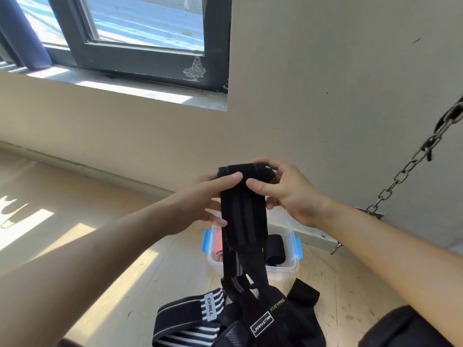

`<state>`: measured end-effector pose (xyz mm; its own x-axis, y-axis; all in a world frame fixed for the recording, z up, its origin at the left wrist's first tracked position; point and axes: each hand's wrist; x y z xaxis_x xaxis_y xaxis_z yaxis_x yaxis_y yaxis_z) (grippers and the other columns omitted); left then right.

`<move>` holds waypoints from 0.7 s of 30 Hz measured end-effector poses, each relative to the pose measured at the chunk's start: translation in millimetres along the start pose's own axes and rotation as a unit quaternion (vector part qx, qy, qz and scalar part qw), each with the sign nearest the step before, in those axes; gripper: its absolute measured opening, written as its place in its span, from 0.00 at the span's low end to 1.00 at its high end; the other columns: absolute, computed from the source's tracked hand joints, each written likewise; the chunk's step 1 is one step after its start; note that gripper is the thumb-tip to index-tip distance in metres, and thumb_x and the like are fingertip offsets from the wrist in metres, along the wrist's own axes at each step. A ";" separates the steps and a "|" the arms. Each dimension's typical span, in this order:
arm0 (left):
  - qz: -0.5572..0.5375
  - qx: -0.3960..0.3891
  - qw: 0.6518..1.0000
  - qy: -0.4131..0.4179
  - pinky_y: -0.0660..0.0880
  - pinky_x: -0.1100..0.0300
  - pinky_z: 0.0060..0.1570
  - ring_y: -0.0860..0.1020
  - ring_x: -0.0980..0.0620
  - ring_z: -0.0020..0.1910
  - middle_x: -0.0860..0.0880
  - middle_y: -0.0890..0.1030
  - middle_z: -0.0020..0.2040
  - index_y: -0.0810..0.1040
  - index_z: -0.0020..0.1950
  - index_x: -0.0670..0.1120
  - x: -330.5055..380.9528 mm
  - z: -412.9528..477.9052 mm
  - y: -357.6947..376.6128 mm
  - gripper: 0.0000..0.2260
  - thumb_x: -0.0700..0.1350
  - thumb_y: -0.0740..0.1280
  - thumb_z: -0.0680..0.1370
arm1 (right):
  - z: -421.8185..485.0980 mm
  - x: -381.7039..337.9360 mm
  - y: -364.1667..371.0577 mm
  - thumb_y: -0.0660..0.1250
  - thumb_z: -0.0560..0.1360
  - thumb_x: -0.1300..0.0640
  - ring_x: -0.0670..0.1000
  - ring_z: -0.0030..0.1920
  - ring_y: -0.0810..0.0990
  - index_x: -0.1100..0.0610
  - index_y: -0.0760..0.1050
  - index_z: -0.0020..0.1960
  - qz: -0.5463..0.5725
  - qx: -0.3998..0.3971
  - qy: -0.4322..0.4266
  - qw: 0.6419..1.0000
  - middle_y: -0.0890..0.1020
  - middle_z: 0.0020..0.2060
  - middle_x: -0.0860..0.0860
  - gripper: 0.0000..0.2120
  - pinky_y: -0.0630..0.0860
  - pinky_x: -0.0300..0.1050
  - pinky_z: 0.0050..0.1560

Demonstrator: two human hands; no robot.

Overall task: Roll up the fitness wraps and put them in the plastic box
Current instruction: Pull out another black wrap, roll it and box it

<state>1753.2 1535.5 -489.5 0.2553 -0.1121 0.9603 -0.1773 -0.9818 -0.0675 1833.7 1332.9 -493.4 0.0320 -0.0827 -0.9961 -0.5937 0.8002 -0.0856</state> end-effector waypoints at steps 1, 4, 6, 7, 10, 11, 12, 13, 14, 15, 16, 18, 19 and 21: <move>0.002 0.009 1.000 -0.001 0.81 0.55 0.42 0.85 0.45 0.54 0.47 0.86 0.57 0.79 0.66 0.53 0.7 0.1 0.6 0.23 0.65 0.67 0.77 | -0.3 1.0 -0.1 0.74 0.75 0.62 0.47 0.40 0.81 0.56 0.76 0.61 -0.004 -0.003 -0.006 1.000 0.81 0.42 0.50 0.16 0.74 0.41 0.32; 0.007 0.038 0.999 0.000 0.80 0.57 0.39 0.86 0.47 0.51 0.49 0.86 0.54 0.81 0.64 0.53 1.5 0.5 2.2 0.24 0.66 0.65 0.75 | 0.0 3.0 0.5 0.73 0.75 0.66 0.49 0.42 0.81 0.57 0.75 0.63 -0.021 -0.025 -0.029 0.999 0.81 0.43 0.53 0.18 0.77 0.43 0.34; 0.009 0.057 0.998 0.007 0.78 0.59 0.36 0.85 0.50 0.48 0.49 0.86 0.52 0.81 0.64 0.52 0.5 1.0 3.2 0.21 0.63 0.66 0.78 | 0.3 3.7 0.6 0.73 0.75 0.67 0.50 0.42 0.82 0.56 0.75 0.63 -0.034 -0.034 -0.040 0.998 0.81 0.43 0.55 0.18 0.78 0.44 0.36; 0.010 0.065 0.998 0.011 0.78 0.60 0.35 0.85 0.51 0.47 0.50 0.86 0.51 0.81 0.63 0.51 0.0 1.3 3.7 0.19 0.61 0.67 0.79 | 0.4 3.8 0.4 0.73 0.75 0.68 0.50 0.43 0.82 0.56 0.75 0.62 -0.041 -0.037 -0.043 0.998 0.81 0.43 0.55 0.19 0.79 0.45 0.37; 0.002 0.076 0.997 0.019 0.77 0.62 0.33 0.85 0.51 0.46 0.49 0.85 0.48 0.80 0.63 0.47 -2.0 2.0 2.8 0.18 0.56 0.73 0.77 | -0.1 1.3 -0.5 0.73 0.74 0.68 0.50 0.44 0.84 0.56 0.75 0.63 -0.058 -0.039 -0.031 0.997 0.83 0.43 0.52 0.20 0.82 0.49 0.42; -0.002 0.079 0.997 0.020 0.77 0.61 0.33 0.85 0.50 0.47 0.48 0.85 0.49 0.80 0.63 0.47 -2.6 2.2 2.0 0.19 0.55 0.74 0.76 | -0.3 -0.1 -1.3 0.74 0.74 0.67 0.50 0.46 0.85 0.55 0.75 0.63 -0.053 -0.038 -0.017 0.998 0.84 0.44 0.51 0.20 0.83 0.51 0.44; -0.006 0.079 0.997 0.022 0.78 0.60 0.34 0.85 0.50 0.48 0.47 0.85 0.50 0.79 0.63 0.46 -3.2 2.4 1.3 0.19 0.53 0.75 0.76 | -0.1 -1.7 -2.6 0.74 0.75 0.64 0.51 0.48 0.85 0.55 0.75 0.64 -0.042 -0.038 0.002 0.998 0.85 0.47 0.51 0.19 0.84 0.52 0.46; -0.008 0.078 0.997 0.026 0.78 0.60 0.36 0.85 0.49 0.49 0.46 0.84 0.51 0.79 0.63 0.46 -3.9 2.6 0.7 0.17 0.50 0.74 0.78 | -0.1 -3.5 -3.9 0.73 0.76 0.59 0.52 0.51 0.85 0.56 0.75 0.65 -0.030 -0.042 0.024 0.998 0.85 0.50 0.52 0.18 0.84 0.52 0.46; -0.008 0.077 0.997 0.032 0.78 0.60 0.37 0.85 0.48 0.50 0.45 0.84 0.52 0.78 0.64 0.46 -4.6 2.6 0.3 0.15 0.47 0.73 0.79 | -0.4 -5.3 -4.7 0.72 0.77 0.54 0.54 0.53 0.85 0.56 0.76 0.65 -0.023 -0.051 0.046 0.997 0.84 0.53 0.54 0.18 0.84 0.52 0.46; -0.009 0.076 0.996 0.038 0.79 0.60 0.38 0.85 0.47 0.51 0.44 0.84 0.54 0.78 0.65 0.47 -5.3 2.7 0.3 0.15 0.45 0.72 0.79 | -1.1 -6.3 -4.7 0.69 0.78 0.48 0.56 0.54 0.84 0.55 0.77 0.65 -0.024 -0.060 0.068 0.996 0.84 0.55 0.54 0.18 0.84 0.52 0.45; -0.008 0.076 0.996 0.046 0.79 0.59 0.39 0.85 0.47 0.52 0.43 0.83 0.55 0.78 0.65 0.47 -5.4 2.7 0.6 0.15 0.43 0.72 0.79 | -1.6 -6.8 -4.1 0.67 0.78 0.44 0.57 0.54 0.84 0.54 0.79 0.64 -0.026 -0.068 0.087 0.994 0.84 0.56 0.55 0.20 0.84 0.52 0.45; -0.003 0.081 0.995 0.064 0.79 0.59 0.40 0.85 0.46 0.52 0.42 0.82 0.57 0.77 0.66 0.48 -6.3 3.3 1.1 0.16 0.40 0.73 0.79 | -2.7 -6.3 -1.4 0.64 0.77 0.38 0.56 0.51 0.84 0.53 0.80 0.62 -0.023 -0.071 0.116 0.990 0.84 0.54 0.54 0.24 0.84 0.54 0.45; 0.001 0.083 0.994 0.072 0.79 0.59 0.41 0.85 0.45 0.52 0.41 0.82 0.58 0.77 0.66 0.48 -6.8 3.5 2.0 0.17 0.39 0.73 0.78 | -2.9 -5.6 -0.3 0.64 0.76 0.37 0.55 0.49 0.84 0.54 0.81 0.62 -0.020 -0.069 0.122 0.990 0.84 0.53 0.54 0.25 0.84 0.54 0.45; 0.004 0.084 0.993 0.084 0.80 0.58 0.41 0.84 0.45 0.52 0.41 0.81 0.58 0.78 0.66 0.48 -7.8 3.6 3.2 0.18 0.37 0.73 0.77 | -2.7 -5.0 0.4 0.65 0.77 0.39 0.54 0.47 0.84 0.55 0.81 0.61 -0.018 -0.063 0.115 0.991 0.85 0.51 0.54 0.23 0.84 0.53 0.44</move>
<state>1754.0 1532.7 -498.2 0.0898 -0.1067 0.9902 -0.0145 -0.9943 -0.1058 1831.1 1332.0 -488.4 -0.1208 -0.2553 -0.9593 -0.6922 0.7143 -0.1030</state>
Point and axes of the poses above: each hand's wrist, its own z-axis towards the middle knuckle, its own y-axis out of the palm, x = y × z
